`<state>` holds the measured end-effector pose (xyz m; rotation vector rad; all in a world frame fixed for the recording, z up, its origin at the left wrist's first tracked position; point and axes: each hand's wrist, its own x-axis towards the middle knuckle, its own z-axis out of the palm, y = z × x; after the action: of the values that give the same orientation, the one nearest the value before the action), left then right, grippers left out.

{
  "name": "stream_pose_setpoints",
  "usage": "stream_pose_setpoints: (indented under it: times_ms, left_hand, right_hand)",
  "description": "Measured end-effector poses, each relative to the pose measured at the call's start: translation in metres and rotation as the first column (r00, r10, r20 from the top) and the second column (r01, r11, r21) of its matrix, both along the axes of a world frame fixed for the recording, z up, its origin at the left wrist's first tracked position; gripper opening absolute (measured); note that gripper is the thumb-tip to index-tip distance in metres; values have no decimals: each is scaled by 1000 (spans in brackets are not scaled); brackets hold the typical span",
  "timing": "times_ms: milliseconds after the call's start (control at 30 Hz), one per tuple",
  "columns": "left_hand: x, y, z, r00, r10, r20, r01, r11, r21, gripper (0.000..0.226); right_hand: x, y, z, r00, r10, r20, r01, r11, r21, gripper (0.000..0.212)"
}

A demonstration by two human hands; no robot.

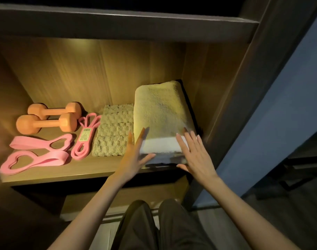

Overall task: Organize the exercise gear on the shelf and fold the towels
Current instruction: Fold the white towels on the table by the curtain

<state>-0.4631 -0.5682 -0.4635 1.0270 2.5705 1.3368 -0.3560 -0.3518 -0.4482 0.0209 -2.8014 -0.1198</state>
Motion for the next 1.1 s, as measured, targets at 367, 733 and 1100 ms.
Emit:
stream_pose_setpoints:
  times_ms: [367,733,1100]
  left_hand:
    - [13,15,18,818,-84,-569,-165,913,-372,62]
    - [5,39,13,800,-114,-589,-253,827,-503,70]
    - [0,29,18,824,-128,-552,-199,846,-494,76]
  right_hand:
    - [48,-26,-77,978,-206,-3,143,690,-710,14]
    - [-12,-10,-77,986,-126,107,165,736,-657,24]
    - [12,2,-28,1000,9,6,-2,720,-694,17]
